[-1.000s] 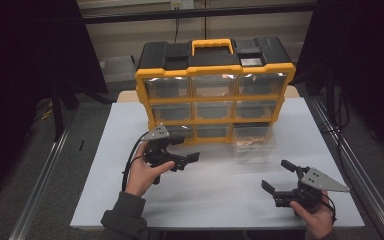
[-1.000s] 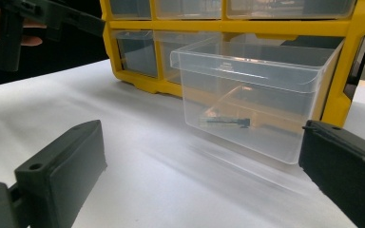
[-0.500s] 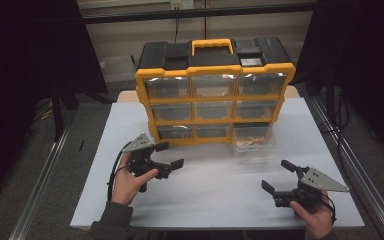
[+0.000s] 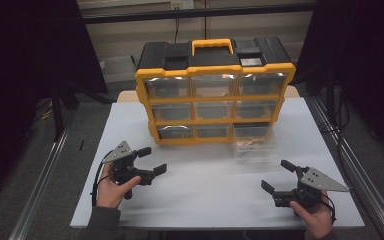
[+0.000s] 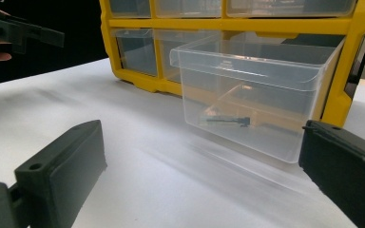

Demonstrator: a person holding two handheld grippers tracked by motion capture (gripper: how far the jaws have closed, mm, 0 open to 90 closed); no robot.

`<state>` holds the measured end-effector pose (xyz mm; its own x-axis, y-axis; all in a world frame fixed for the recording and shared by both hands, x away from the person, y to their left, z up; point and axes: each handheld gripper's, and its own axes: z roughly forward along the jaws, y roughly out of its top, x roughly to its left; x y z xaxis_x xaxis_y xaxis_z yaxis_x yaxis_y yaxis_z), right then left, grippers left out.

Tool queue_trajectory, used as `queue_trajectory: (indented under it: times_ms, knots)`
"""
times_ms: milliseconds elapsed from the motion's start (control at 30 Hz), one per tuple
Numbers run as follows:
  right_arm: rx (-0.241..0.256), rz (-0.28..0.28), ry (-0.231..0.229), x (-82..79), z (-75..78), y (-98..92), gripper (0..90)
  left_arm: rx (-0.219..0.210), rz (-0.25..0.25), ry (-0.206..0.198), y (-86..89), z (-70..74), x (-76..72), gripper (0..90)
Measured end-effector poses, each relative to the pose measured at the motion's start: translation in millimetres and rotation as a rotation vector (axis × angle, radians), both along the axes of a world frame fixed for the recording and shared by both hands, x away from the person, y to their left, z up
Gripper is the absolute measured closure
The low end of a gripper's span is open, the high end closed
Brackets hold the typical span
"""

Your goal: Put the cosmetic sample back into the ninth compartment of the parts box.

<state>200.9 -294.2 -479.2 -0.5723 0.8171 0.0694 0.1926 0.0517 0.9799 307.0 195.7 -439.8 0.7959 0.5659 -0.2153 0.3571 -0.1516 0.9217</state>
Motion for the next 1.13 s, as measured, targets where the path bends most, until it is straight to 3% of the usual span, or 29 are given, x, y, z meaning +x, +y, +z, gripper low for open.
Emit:
queue_trajectory:
  times_ms: [33, 67, 133, 267, 300, 333, 400, 433, 567, 633, 667, 900, 1067, 1100, 1133]
  knots:
    - [0.002, 0.002, 0.001, -0.1, 0.0, 0.0, 0.8, -0.009, -0.024, 0.000, 3.9, -0.7, -0.2, 5.2]
    - [0.008, 0.002, 0.005, -0.2, 0.2, 0.5, 0.8, -0.007, 0.010, -0.008, 4.7, -1.0, -2.3, 5.2]
    - [0.006, -0.002, 0.001, -0.1, 0.2, 0.4, 0.8, -0.013, -0.012, -0.008, 9.3, -2.1, -2.8, 5.0]
    - [0.006, 0.002, 0.007, -0.5, 0.2, 0.9, 0.8, 0.006, 0.028, -0.021, 16.6, -4.1, -7.1, 4.6]
    - [0.002, 0.002, 0.006, -0.4, 0.2, 0.6, 0.8, -0.002, -0.006, -0.017, 19.6, -4.8, -6.2, 4.6]
    - [0.001, 0.001, 0.004, -0.3, 0.2, 0.4, 0.8, 0.011, 0.013, -0.024, 20.4, -4.7, -7.9, 4.6]
    - [0.001, 0.000, 0.004, -0.2, 0.2, 0.3, 0.8, -0.002, 0.000, -0.026, 24.0, -5.3, -8.1, 4.6]
    - [0.001, 0.001, 0.004, -0.2, 0.2, 0.2, 0.8, 0.005, 0.034, -0.032, 23.9, -5.0, -10.5, 4.3]
    - [0.004, 0.003, 0.006, -0.3, 0.1, 0.9, 0.8, 0.008, 0.049, -0.037, 29.3, -5.8, -13.0, 4.1]
    - [0.005, 0.003, 0.007, -0.4, 0.2, 1.0, 0.8, -0.003, 0.017, -0.031, 34.2, -7.2, -12.9, 4.0]
    - [0.005, 0.003, 0.007, -0.4, 0.2, 0.9, 0.8, 0.010, 0.055, -0.038, 35.2, -7.5, -14.9, 4.0]
    - [0.001, 0.001, 0.004, -0.2, 0.3, 0.3, 0.8, -0.002, 0.081, -0.048, 49.3, -12.2, -20.4, 3.2]
    - [0.003, 0.006, 0.005, 0.4, 0.1, 0.7, 0.8, -0.006, 0.084, -0.048, 53.4, -15.1, -22.2, 2.8]
    - [0.001, 0.004, 0.003, 0.5, 0.0, 0.6, 0.8, 0.012, 0.081, -0.055, 55.0, -15.2, -21.9, 2.8]
    - [-0.001, 0.004, 0.002, 0.7, 0.0, 0.4, 0.8, -0.010, 0.062, -0.051, 54.9, -16.1, -21.2, 2.7]
